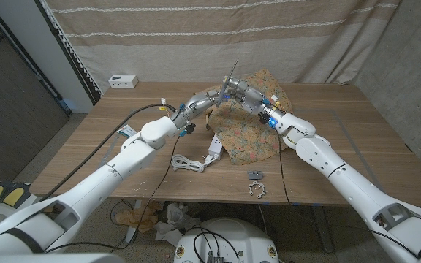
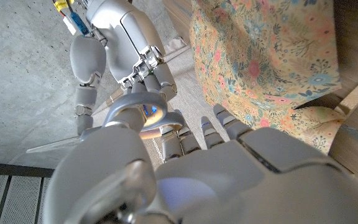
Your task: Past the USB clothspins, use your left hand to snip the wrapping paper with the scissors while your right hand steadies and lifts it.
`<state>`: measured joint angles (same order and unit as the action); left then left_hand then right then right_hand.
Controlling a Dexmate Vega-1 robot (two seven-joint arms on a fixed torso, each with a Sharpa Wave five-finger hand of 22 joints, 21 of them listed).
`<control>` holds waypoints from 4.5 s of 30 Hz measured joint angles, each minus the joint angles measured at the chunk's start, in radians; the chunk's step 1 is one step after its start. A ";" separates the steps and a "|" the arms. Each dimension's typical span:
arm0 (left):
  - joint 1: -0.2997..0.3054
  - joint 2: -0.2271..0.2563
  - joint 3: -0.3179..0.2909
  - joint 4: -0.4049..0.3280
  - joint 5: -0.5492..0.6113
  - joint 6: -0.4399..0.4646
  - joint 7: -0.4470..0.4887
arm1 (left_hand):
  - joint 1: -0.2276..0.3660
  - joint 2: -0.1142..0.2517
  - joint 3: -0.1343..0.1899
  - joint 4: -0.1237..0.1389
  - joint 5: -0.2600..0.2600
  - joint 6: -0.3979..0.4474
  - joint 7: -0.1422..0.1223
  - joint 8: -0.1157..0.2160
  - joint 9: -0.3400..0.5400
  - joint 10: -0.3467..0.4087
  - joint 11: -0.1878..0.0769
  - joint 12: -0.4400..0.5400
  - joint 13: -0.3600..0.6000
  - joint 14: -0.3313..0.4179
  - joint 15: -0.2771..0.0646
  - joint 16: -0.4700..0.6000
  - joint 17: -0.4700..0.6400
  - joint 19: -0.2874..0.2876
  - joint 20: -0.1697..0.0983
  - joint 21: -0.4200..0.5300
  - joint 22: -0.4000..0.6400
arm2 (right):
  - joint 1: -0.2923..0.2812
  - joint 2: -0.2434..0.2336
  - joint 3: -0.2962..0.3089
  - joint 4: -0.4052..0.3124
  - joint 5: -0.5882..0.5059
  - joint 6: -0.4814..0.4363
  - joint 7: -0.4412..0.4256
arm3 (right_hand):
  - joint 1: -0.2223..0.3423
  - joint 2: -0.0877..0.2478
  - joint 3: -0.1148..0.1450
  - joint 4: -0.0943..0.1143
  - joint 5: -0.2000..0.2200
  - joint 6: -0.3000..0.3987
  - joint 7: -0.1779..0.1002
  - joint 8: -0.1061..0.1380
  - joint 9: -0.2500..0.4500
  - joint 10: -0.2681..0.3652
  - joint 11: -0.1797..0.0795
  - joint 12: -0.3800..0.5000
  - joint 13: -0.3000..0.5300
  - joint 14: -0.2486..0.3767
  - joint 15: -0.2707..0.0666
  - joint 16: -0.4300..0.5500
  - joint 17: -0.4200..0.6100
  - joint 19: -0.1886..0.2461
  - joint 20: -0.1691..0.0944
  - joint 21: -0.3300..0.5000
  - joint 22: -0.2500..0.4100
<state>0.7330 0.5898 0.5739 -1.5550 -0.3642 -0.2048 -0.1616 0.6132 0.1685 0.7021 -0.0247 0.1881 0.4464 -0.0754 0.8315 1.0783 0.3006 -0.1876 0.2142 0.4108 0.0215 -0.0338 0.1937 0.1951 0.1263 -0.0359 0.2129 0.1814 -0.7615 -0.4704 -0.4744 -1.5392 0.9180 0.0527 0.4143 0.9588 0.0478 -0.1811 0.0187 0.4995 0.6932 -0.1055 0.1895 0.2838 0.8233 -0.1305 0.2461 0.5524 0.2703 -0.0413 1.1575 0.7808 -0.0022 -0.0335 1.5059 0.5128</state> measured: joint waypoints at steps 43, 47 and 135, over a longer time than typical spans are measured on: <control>0.035 -0.021 -0.046 0.008 -0.066 -0.059 0.021 | -0.018 -0.034 0.030 -0.050 -0.003 0.149 -0.030 -0.011 -0.183 0.106 0.023 0.020 0.014 0.054 -0.004 0.007 -0.006 0.019 0.000 0.000 0.000 | -0.015 0.047 0.063 0.067 0.013 0.056 -0.120 | -0.172 -0.021 -0.074 0.051 0.041 -0.052 0.016 0.014 0.016 0.014 0.013 0.109 0.122 0.001 0.000 0.048 -0.026 -0.001 -0.002 -0.008 -0.077; 0.035 -0.044 -0.059 0.036 -0.108 -0.067 -0.006 | -0.019 -0.044 0.029 -0.058 0.004 0.172 -0.035 -0.014 -0.201 0.124 0.010 0.020 0.014 0.064 -0.002 0.007 -0.006 0.024 -0.005 0.000 0.000 | -0.013 0.047 0.067 0.071 0.015 0.053 -0.128 | -0.172 -0.021 -0.074 0.051 0.043 -0.052 0.016 0.014 0.016 0.014 0.013 0.113 0.127 0.001 0.000 0.049 -0.030 -0.001 -0.002 -0.008 -0.080; -0.071 -0.316 -0.175 0.429 -0.700 0.087 -0.740 | 0.195 -0.326 0.031 -0.131 0.029 0.579 -0.046 -0.186 -0.777 0.212 -0.030 0.010 -0.059 0.120 -0.002 0.002 -0.002 0.061 -0.004 0.000 0.002 | 0.010 0.027 0.083 0.086 0.015 -0.011 -0.174 | -0.102 0.035 -0.042 -0.013 0.045 -0.020 0.002 0.018 0.013 0.014 -0.002 0.157 0.124 0.001 0.000 0.078 -0.068 0.004 0.003 -0.007 -0.142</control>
<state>0.6619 0.2736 0.3991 -1.1263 -1.0641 -0.1178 -0.9016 0.8082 -0.1575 0.7330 -0.1558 0.2172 1.0253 -0.1218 0.6460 0.3014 0.5131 -0.2177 0.2238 0.3522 0.1412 -0.0354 0.1959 0.1931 0.1872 -0.0396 0.2129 0.1839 -0.7517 -0.4432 -0.3912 -1.4528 0.9329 0.0417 0.2400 0.8570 0.0830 -0.2235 0.0061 0.5450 0.6734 -0.1038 0.2075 0.2969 0.8376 -0.1323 0.4035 0.6762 0.2713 -0.0412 1.2354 0.7131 0.0020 -0.0303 1.4985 0.3706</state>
